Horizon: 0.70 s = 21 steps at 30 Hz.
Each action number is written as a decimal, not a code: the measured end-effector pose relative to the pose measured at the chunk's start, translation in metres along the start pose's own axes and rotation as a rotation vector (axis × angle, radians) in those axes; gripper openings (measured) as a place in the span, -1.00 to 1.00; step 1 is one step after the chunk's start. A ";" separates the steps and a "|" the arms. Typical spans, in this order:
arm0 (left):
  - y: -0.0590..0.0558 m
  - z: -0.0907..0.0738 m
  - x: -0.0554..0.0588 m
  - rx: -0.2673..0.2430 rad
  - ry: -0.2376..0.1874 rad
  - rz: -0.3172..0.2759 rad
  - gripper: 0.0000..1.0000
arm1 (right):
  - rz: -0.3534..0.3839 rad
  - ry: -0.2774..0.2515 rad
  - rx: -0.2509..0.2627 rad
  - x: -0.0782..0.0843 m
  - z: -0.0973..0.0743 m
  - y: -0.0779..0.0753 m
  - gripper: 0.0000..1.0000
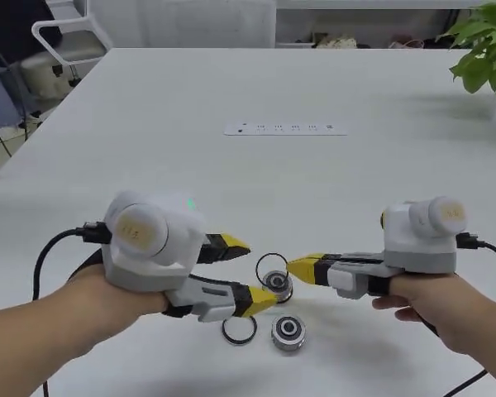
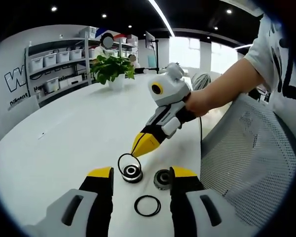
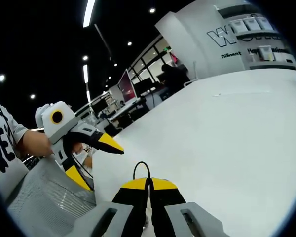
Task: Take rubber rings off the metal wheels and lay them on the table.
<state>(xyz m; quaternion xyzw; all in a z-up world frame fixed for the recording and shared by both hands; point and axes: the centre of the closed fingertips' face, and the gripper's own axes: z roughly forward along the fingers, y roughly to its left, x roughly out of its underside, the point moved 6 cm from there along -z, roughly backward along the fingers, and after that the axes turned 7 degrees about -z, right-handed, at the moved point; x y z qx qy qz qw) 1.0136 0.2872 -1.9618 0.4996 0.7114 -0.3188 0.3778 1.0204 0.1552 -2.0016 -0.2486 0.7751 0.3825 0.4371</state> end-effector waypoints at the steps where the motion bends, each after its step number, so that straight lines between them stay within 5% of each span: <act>1: 0.000 -0.002 0.001 -0.001 -0.001 -0.003 -0.13 | -0.001 0.000 -0.001 0.000 0.000 0.000 -1.00; 21: 0.001 -0.054 0.013 -0.072 -0.039 -0.057 0.21 | -0.018 0.058 -0.049 0.001 0.008 0.016 -1.00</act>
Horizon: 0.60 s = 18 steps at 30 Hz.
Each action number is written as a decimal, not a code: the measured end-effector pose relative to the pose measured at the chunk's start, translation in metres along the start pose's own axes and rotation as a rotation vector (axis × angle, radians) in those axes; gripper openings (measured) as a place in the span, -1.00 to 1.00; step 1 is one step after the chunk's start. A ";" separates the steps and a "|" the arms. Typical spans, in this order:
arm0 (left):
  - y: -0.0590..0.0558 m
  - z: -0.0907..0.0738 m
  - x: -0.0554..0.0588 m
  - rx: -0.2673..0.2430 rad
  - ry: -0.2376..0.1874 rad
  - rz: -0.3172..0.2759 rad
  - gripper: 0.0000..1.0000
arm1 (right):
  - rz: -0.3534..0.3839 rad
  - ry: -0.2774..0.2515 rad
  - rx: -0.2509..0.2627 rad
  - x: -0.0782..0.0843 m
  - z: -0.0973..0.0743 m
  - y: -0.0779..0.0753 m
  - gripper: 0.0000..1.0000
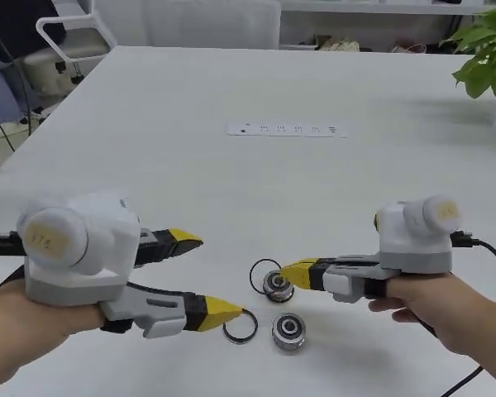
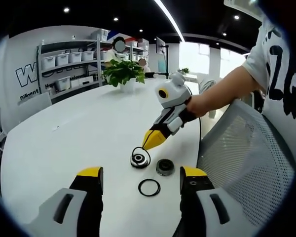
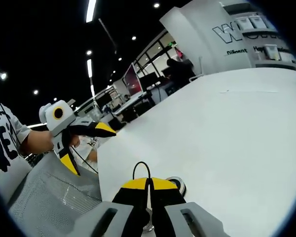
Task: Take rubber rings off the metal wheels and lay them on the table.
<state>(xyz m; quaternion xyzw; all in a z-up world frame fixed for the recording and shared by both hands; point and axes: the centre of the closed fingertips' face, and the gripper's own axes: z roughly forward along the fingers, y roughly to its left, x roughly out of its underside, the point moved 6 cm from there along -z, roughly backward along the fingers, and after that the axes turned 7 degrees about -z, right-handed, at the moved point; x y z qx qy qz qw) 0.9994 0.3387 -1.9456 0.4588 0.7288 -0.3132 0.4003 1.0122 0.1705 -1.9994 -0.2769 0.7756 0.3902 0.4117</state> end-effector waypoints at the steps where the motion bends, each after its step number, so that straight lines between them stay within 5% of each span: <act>1: 0.000 -0.002 0.001 -0.001 0.001 -0.001 0.21 | -0.003 0.007 -0.006 0.000 0.001 0.002 -1.00; 18: 0.003 -0.022 0.009 -0.031 -0.001 -0.016 0.35 | -0.001 0.130 -0.064 0.013 0.019 0.010 -1.00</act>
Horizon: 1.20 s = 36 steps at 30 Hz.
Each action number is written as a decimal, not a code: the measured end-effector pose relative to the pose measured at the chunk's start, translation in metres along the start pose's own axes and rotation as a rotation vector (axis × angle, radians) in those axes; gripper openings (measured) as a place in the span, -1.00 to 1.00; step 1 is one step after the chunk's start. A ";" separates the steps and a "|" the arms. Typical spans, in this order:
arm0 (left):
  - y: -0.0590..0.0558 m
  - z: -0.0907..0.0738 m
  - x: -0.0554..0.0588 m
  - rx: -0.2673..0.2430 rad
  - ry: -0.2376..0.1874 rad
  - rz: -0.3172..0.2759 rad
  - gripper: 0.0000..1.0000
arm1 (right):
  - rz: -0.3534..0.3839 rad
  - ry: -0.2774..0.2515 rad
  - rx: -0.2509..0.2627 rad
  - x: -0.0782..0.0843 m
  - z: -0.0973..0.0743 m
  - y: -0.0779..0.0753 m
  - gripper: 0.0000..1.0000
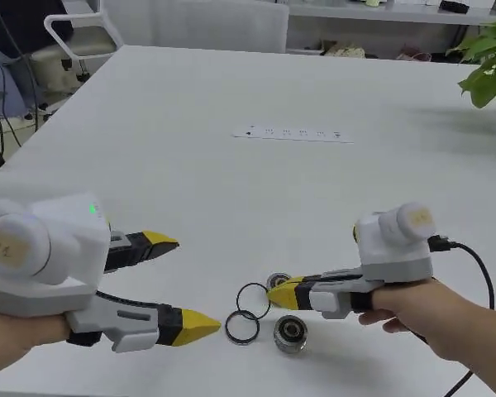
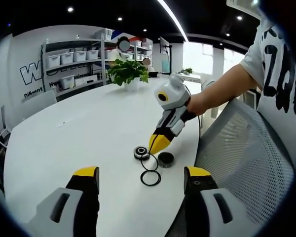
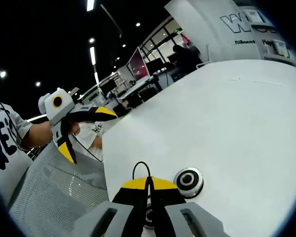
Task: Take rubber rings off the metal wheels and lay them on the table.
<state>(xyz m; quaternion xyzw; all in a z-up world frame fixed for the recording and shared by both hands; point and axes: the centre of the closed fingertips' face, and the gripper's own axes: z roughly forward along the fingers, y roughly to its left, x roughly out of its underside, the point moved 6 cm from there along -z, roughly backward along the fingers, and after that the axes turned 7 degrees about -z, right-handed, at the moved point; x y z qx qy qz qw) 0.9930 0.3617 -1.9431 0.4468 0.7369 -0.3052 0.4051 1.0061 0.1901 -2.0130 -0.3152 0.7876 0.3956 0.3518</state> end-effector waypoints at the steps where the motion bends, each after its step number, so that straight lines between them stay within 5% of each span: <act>1: -0.001 0.000 0.001 0.002 0.002 0.000 0.36 | 0.000 0.007 -0.003 0.001 0.001 0.000 -1.00; 18: -0.005 -0.004 0.012 0.009 0.035 -0.006 0.41 | 0.004 0.109 -0.016 0.011 0.017 0.004 -1.00; 36: -0.004 -0.006 0.016 0.000 0.045 -0.019 0.40 | -0.002 0.143 0.001 0.017 0.024 0.001 -1.00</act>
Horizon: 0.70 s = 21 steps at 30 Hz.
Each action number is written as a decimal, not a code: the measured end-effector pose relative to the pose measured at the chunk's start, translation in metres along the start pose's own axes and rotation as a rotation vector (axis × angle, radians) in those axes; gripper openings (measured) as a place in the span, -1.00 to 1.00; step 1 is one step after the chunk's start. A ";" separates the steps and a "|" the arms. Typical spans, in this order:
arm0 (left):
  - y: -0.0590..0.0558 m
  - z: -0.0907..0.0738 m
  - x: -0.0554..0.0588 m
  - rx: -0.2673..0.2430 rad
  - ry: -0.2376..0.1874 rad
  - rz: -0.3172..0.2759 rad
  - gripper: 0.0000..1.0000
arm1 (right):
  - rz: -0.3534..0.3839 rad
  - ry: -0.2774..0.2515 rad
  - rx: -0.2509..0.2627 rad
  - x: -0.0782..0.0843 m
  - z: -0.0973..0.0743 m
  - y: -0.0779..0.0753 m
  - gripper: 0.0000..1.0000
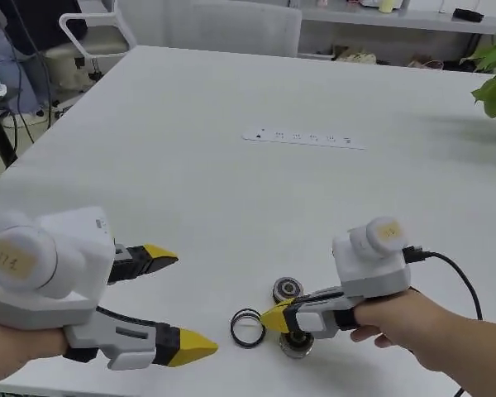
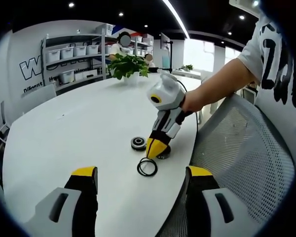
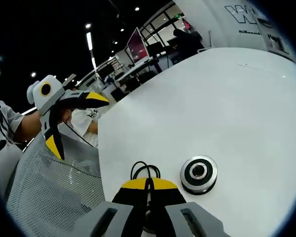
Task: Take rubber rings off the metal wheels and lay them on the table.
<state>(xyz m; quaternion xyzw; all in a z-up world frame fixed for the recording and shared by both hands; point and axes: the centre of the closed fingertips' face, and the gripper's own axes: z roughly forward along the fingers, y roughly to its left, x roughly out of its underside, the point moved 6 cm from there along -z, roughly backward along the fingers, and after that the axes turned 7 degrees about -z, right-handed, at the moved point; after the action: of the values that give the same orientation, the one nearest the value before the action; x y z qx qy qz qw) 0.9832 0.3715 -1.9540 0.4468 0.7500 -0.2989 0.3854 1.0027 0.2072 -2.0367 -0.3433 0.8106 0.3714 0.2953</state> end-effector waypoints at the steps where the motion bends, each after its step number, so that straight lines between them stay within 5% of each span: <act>1: 0.000 0.000 0.000 0.000 0.001 0.000 0.40 | -0.001 -0.001 0.002 0.000 0.000 0.000 -1.00; 21: 0.001 0.001 0.002 0.003 0.020 -0.003 0.39 | -0.080 0.030 0.019 0.000 0.003 0.001 -0.91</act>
<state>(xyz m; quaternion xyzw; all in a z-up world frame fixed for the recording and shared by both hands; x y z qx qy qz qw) 0.9839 0.3721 -1.9568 0.4495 0.7539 -0.2962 0.3767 1.0027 0.2102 -2.0383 -0.3781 0.8040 0.3464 0.3009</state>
